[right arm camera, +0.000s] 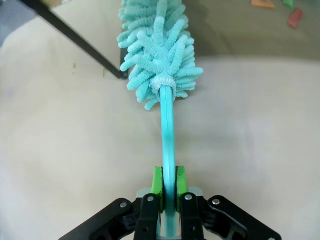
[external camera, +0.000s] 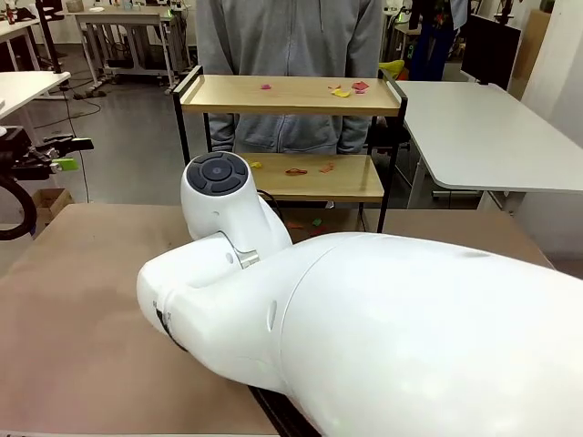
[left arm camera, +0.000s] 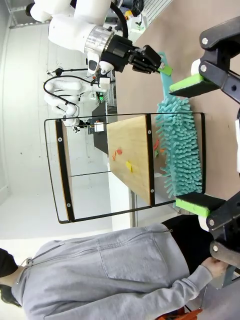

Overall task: Clean the shelf.
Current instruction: Clean the specific section of the Shelf indicated by the human with the Duster.

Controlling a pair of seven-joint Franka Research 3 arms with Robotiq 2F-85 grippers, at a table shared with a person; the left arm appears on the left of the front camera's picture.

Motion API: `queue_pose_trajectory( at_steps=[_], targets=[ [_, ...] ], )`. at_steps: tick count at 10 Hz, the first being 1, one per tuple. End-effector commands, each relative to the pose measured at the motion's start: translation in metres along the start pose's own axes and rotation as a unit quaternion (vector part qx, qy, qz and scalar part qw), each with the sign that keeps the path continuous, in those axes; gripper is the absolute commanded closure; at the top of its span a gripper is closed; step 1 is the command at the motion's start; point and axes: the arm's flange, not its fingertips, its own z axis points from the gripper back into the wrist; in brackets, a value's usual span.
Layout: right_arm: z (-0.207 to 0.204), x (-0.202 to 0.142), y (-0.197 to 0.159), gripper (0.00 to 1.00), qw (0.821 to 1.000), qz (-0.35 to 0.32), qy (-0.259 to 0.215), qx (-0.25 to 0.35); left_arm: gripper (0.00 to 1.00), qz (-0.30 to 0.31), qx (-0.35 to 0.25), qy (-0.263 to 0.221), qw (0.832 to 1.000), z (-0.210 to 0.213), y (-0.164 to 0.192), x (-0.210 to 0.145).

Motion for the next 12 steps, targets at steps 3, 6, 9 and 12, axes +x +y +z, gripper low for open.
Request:
queue_pose_trajectory(
  at_steps=[3,6,9,12],
  targets=[
    [0.015,0.027,-0.046,0.87,0.998,-0.023,0.047,0.019,0.00,-0.003,0.000,-0.001,1.000,0.000,-0.001,0.004],
    [0.020,0.037,-0.082,0.87,0.997,-0.033,0.069,0.023,0.00,-0.003,0.000,-0.001,1.000,0.000,-0.001,0.004],
    [0.032,0.043,-0.120,0.87,0.996,-0.050,0.068,0.014,0.00,-0.003,0.000,-0.001,1.000,0.000,-0.001,0.004],
    [0.042,0.046,-0.156,0.87,0.995,-0.076,0.062,0.000,0.00,-0.003,0.000,-0.001,1.000,0.000,-0.001,0.004]
  ],
)
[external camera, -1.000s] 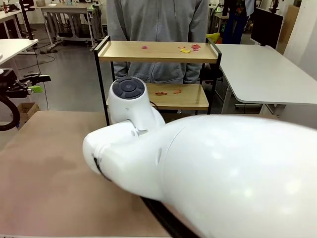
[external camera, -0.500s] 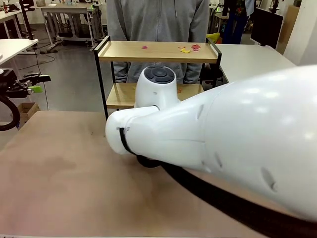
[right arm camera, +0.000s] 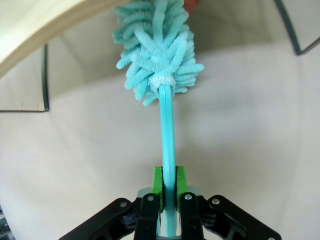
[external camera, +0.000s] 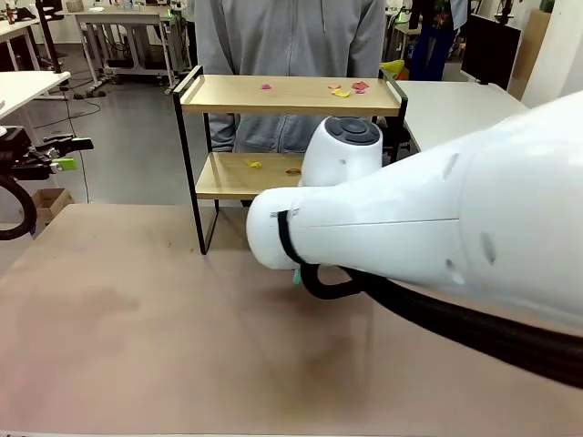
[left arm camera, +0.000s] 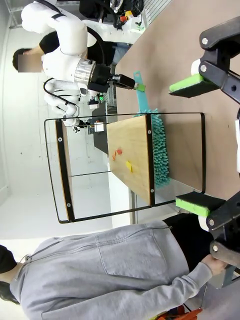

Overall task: Clean the shelf.
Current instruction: Clean the specific section of the Shelf indicated by the human with the Duster.

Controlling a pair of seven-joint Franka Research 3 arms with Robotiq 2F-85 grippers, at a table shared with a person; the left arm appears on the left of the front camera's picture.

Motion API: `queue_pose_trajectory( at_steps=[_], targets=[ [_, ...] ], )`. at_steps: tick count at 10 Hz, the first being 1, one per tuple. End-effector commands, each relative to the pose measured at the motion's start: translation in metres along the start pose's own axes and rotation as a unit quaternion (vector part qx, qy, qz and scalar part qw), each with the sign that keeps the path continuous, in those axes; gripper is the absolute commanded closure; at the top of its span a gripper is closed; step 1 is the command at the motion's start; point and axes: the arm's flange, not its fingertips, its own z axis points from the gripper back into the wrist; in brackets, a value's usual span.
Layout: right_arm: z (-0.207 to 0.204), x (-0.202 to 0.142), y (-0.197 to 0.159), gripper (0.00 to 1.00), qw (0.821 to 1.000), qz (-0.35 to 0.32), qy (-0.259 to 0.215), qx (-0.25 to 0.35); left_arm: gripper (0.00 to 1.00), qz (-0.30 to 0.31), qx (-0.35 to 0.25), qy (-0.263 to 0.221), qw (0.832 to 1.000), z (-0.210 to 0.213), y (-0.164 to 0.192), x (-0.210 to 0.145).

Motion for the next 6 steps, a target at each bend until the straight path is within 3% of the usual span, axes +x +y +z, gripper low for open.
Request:
queue_pose_trajectory(
  at_steps=[1,6],
  targets=[
    [0.018,-0.003,-0.025,0.87,1.000,0.000,-0.006,-0.003,0.00,-0.003,0.000,-0.001,1.000,0.000,-0.002,0.004],
    [0.035,0.019,-0.094,0.87,0.998,-0.039,-0.022,-0.054,0.00,-0.003,0.000,-0.001,1.000,0.000,-0.002,0.004]
  ],
)
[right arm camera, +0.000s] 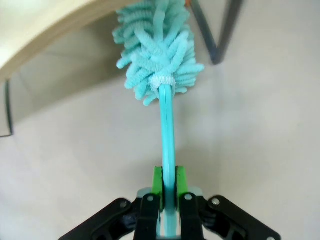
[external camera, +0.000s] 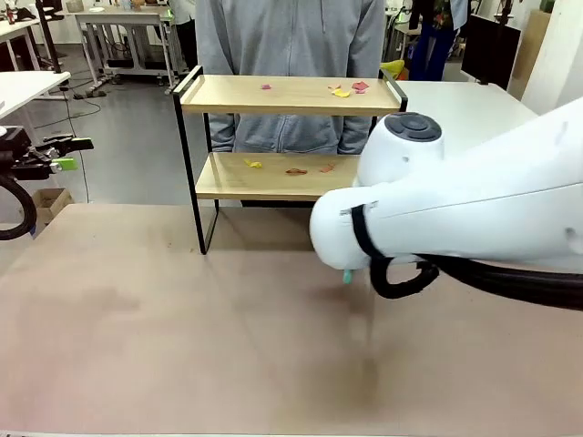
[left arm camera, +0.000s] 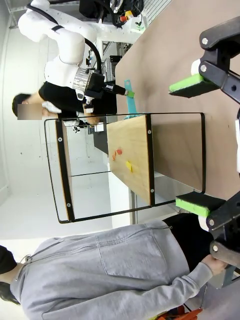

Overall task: Clean the shelf.
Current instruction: Clean the specific section of the Shelf indicated by the human with the Duster.

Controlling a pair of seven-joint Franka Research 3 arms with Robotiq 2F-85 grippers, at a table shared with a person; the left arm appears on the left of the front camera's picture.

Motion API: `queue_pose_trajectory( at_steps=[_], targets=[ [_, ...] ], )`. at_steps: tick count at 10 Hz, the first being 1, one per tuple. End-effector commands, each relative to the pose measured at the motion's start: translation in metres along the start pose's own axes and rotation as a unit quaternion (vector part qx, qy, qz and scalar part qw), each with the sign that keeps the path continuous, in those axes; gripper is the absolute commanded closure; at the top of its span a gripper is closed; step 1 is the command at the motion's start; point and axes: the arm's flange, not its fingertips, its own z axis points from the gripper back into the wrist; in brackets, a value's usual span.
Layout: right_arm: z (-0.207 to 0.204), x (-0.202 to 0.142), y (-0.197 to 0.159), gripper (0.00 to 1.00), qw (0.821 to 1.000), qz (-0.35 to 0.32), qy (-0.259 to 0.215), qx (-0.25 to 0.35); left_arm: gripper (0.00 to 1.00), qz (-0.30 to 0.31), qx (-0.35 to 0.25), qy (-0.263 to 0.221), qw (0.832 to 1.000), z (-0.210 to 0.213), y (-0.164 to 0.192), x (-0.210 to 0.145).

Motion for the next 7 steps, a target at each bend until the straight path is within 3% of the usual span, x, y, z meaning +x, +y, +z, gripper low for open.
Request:
queue_pose_trajectory(
  at_steps=[1,3,4,5,7],
  targets=[
    [0.021,-0.005,-0.020,0.87,1.000,-0.016,-0.010,-0.014,0.00,-0.003,0.000,-0.001,1.000,0.000,-0.002,0.004],
    [0.035,-0.010,-0.031,0.87,1.000,0.005,-0.028,-0.008,0.00,-0.003,0.000,-0.001,1.000,0.000,-0.002,0.004],
    [0.047,-0.020,-0.023,0.87,0.996,0.045,-0.016,0.080,0.00,-0.003,0.000,-0.001,1.000,0.000,-0.002,0.004],
    [0.017,0.006,-0.024,0.87,1.000,0.004,-0.014,-0.014,0.00,-0.003,0.000,-0.001,1.000,0.000,-0.002,0.004],
    [0.017,0.006,-0.024,0.87,1.000,0.004,-0.014,-0.014,0.00,-0.003,0.000,-0.001,1.000,0.000,-0.002,0.004]
  ],
)
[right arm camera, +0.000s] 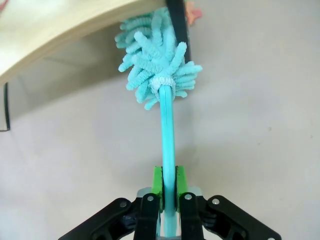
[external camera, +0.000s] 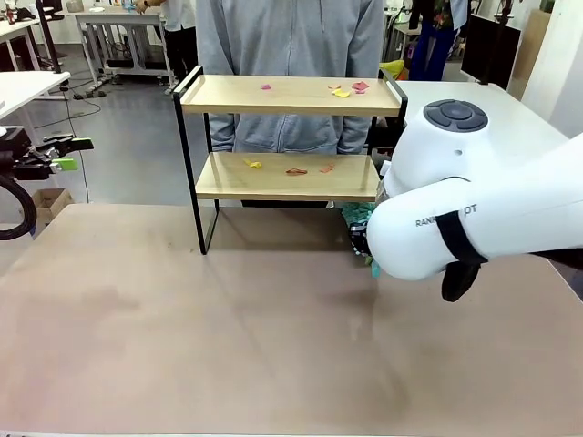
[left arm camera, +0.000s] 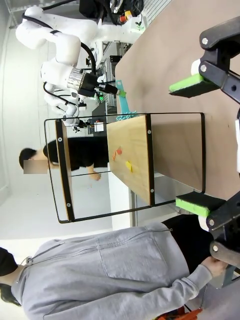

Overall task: Clean the shelf.
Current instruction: Clean the specific section of the Shelf indicated by the human with the Duster.

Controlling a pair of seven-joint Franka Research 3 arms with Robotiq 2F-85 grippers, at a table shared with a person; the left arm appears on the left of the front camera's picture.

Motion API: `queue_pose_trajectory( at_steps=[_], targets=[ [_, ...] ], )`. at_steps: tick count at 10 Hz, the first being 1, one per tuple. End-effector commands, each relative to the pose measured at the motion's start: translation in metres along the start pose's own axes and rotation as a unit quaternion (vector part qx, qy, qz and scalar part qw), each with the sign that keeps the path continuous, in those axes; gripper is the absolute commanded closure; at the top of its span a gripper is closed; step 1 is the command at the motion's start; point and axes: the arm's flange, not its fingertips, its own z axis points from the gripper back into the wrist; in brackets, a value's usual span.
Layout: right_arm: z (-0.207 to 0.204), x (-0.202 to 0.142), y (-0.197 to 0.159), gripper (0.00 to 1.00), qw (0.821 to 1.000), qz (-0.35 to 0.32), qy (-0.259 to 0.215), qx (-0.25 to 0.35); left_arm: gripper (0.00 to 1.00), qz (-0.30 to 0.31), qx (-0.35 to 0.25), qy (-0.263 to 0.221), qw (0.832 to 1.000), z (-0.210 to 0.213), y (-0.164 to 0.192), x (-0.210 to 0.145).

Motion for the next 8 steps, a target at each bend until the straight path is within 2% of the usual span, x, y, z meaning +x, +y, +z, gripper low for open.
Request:
queue_pose_trajectory(
  at_steps=[1,3,8],
  targets=[
    [0.003,-0.004,0.006,0.87,1.000,0.000,-0.001,0.009,0.00,-0.003,0.000,-0.001,1.000,0.000,-0.002,0.004],
    [0.035,0.001,-0.015,0.87,0.997,0.054,0.005,0.058,0.00,-0.003,0.000,-0.001,1.000,0.000,-0.002,0.004],
    [0.079,0.013,-0.054,0.87,0.981,0.151,0.068,0.102,0.00,-0.003,0.000,-0.001,1.000,0.000,-0.002,0.004]
  ],
)
